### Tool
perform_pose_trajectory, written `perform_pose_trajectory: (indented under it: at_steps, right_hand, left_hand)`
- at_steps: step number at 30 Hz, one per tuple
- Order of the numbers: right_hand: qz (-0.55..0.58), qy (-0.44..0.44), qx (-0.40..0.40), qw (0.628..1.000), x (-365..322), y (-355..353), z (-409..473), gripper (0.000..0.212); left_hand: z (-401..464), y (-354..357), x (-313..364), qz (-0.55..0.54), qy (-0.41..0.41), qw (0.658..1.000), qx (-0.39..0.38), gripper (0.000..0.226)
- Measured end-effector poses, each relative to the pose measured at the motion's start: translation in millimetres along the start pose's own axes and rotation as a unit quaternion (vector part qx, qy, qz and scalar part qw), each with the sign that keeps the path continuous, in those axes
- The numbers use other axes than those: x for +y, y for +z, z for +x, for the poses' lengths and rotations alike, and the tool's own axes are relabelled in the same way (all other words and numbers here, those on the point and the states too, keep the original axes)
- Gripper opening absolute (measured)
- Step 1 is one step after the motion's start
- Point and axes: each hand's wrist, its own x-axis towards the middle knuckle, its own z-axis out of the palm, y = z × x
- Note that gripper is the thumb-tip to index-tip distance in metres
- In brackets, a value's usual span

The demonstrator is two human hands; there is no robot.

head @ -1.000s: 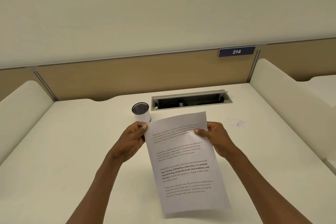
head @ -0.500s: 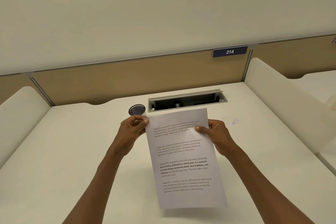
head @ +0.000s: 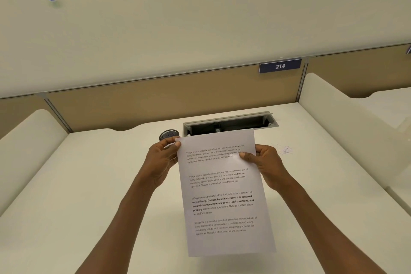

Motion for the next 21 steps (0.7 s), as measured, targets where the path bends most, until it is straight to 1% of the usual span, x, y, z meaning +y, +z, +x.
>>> perform_pose_trajectory:
  at_steps: [3,7,12,17,19,21]
  right_hand:
    - [0.000,-0.003,-0.005,1.000,-3.3,0.7,-0.6,0.027]
    - [-0.013,-0.007,-0.006,1.000,-4.7,-1.4,-2.6,0.028]
    - [-0.012,-0.021,0.001,1.000,-6.3,-5.9,-4.8,0.029]
    - [0.047,-0.021,0.011,0.999,-13.5,-9.0,-6.3,0.025]
    - [0.060,-0.018,0.015,0.998,-17.2,-9.3,-6.9,0.025]
    - [0.075,-0.017,0.017,0.997,-19.7,-10.0,-6.8,0.025]
  left_hand:
    - [-2.2,2.5,-1.3,0.009,0.008,1.000,0.015,0.012]
    - [-7.5,6.9,-1.6,0.018,0.042,0.998,0.043,0.009]
    - [-14.4,13.3,0.7,0.005,0.068,0.996,0.053,0.011]
    - [-23.0,19.1,3.4,-0.021,0.073,0.997,0.030,0.023]
    - [-27.2,19.7,2.4,-0.003,0.063,0.998,0.013,0.027]
    - [-31.6,20.5,0.4,0.028,0.057,0.998,-0.002,0.026]
